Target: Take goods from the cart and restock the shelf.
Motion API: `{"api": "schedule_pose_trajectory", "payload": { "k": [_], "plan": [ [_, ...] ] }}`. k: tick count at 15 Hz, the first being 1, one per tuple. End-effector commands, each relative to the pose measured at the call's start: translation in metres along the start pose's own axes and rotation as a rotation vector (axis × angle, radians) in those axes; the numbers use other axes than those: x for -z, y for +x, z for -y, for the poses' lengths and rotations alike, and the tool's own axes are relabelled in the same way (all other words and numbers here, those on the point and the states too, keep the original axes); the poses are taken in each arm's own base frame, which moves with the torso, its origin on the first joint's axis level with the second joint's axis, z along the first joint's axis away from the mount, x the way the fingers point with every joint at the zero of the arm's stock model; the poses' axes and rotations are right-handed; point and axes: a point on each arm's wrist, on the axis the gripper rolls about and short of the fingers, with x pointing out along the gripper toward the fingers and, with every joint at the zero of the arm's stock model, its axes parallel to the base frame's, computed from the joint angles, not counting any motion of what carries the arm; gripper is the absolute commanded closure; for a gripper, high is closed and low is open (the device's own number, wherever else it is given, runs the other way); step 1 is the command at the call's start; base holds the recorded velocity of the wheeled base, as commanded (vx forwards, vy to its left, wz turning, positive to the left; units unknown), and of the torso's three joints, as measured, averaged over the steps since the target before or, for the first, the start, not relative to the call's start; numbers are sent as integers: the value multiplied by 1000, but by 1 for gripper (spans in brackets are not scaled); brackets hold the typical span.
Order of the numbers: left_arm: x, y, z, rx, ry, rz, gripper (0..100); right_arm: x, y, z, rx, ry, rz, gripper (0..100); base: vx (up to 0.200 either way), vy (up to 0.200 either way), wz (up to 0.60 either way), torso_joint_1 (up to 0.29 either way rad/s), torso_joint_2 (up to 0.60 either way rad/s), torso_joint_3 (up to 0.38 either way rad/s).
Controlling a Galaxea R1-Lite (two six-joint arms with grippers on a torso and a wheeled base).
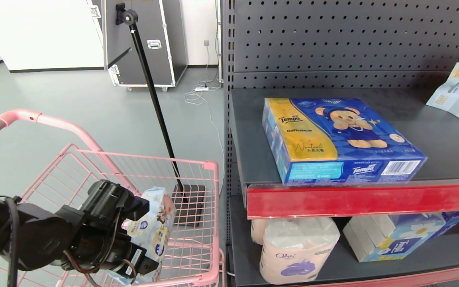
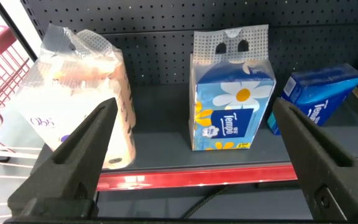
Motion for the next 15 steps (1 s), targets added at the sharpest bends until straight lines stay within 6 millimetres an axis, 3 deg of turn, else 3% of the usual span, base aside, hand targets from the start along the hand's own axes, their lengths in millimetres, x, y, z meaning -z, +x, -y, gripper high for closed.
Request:
{"api": "schedule_pose_trajectory", "payload": {
  "k": [1, 5, 6, 11, 14, 15],
  "plan": [
    [-1, 10, 1, -2, 1, -30, 0, 0, 0, 0, 1, 0, 0, 0, 0, 0, 0, 0, 0, 0],
    [-4, 18, 0, -7, -8, -16, 0, 0, 0, 0, 0, 0, -1, 0, 0, 0, 0, 0, 0, 0],
    [-3, 18, 0, -8, -8, -19, 100, 0, 0, 0, 0, 0, -1, 0, 0, 0, 0, 0, 0, 0],
    [-7, 9, -5, -17, -35, 21, 100, 0, 0, 0, 0, 0, 0, 0, 0, 0, 0, 0, 0, 0],
    [-33, -29, -11, -30, -73, 220, 100, 0, 0, 0, 0, 0, 0, 0, 0, 0, 0, 0, 0, 0],
    [-36, -33, -12, -32, -79, 239, 100, 0, 0, 0, 0, 0, 0, 0, 0, 0, 0, 0, 0, 0]
  ]
}}
